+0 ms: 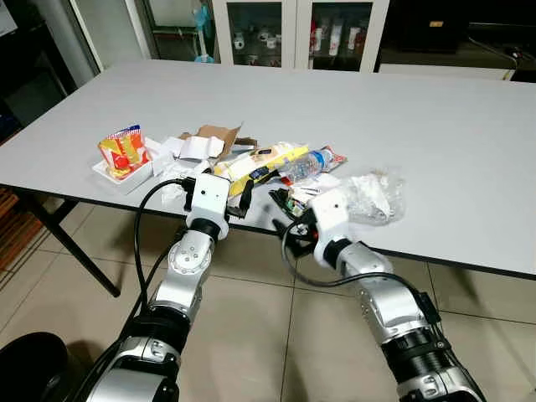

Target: Picking trash to rubbish bin

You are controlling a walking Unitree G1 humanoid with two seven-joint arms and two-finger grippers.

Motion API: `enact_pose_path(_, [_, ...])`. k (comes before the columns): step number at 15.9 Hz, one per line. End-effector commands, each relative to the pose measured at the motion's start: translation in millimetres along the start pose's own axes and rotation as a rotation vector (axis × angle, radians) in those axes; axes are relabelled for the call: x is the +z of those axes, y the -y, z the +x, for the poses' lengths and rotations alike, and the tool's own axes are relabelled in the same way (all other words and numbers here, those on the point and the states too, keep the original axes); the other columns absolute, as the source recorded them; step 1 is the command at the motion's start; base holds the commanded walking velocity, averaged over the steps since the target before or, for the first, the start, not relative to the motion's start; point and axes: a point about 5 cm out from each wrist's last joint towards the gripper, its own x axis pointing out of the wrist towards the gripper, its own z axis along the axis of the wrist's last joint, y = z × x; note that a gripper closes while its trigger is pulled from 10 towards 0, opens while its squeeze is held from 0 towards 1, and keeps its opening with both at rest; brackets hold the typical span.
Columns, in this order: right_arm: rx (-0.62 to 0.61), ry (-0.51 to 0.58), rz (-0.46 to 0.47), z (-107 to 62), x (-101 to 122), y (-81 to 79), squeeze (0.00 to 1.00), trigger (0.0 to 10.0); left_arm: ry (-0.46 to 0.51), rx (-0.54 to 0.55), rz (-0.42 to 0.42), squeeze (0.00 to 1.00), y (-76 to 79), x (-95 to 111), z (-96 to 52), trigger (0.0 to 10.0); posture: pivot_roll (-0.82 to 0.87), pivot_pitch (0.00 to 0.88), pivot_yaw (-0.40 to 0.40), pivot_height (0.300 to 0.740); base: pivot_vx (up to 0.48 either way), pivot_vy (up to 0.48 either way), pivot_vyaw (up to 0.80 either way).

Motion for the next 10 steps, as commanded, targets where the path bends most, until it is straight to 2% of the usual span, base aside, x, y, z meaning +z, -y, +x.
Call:
enact_pose_path(1, [-0.033, 0.042, 0.003, 2.7, 11.8, 4.9, 0.0, 10.0, 0.0, -0.006, 0.003, 0.0, -0.2, 0.5, -0.5, 10.0, -0.03, 0.019, 0.07, 0.74, 0.0, 0.0, 0.0])
enact_pose_path(4, [-0.048, 0.103, -0.005, 2.7, 30.6, 12.8, 0.0, 10.0, -0.001, -0.003, -0.002, 0.0, 0.8, 0.5, 0.1, 10.0, -0.04, 0.02, 0.06, 0.74, 0.0, 0.0, 0.0])
enact_pose_path(10, [-0.039, 0.07, 0.022, 10.1, 27.9, 15.3, 0.0, 10.0, -0.011, 0.001, -0.011, 0.0, 4.0, -3.0, -2.4, 10.0, -0.04, 0.028, 0.035, 0.74, 0.0, 0.0, 0.0])
